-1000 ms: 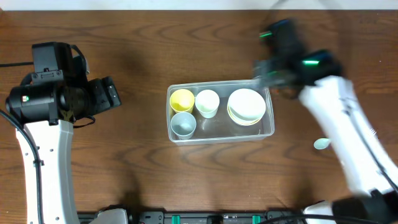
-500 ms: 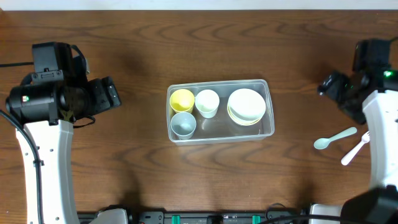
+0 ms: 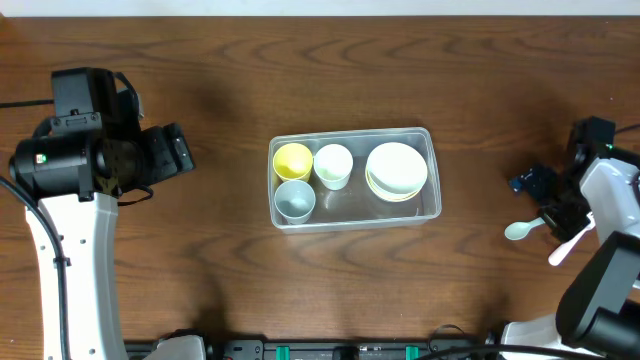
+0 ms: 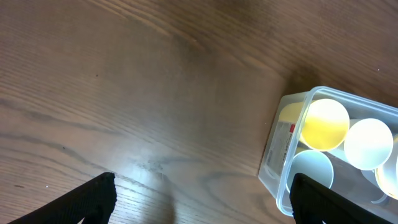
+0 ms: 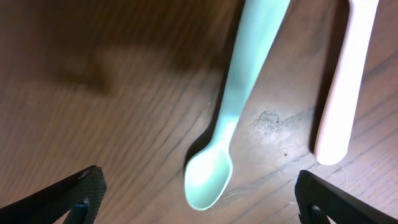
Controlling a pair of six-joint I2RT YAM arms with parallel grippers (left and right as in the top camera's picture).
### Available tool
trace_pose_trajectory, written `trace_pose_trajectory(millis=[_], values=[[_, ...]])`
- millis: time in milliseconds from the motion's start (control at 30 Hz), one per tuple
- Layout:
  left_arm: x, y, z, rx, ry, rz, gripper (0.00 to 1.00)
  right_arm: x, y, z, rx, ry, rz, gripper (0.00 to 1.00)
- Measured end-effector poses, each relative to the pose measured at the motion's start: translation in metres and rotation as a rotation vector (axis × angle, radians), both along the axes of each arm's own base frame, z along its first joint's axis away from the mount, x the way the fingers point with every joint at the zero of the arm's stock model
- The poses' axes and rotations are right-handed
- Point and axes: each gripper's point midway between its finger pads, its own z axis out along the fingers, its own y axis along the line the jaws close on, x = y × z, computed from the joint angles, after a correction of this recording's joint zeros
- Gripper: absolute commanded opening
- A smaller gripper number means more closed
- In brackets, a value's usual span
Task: Pack container
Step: 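Lower the right gripper and grasp the light blue spoon handle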
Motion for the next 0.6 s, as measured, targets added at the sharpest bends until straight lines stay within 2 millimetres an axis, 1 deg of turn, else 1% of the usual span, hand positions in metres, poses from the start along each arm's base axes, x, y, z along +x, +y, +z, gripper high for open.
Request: trace_pose_trajectory(millis=[367, 600], values=[[0.0, 0.0, 0.0, 0.0, 0.0, 0.0, 0.89, -0.002, 0.002, -0.032, 0.029, 0.054, 0.009, 0.96], [-0.001, 0.0, 0.0, 0.0, 0.003, 0.0, 0.89, -0.005, 0.004, -0.044, 0.051, 0.089, 0.017, 0.89]])
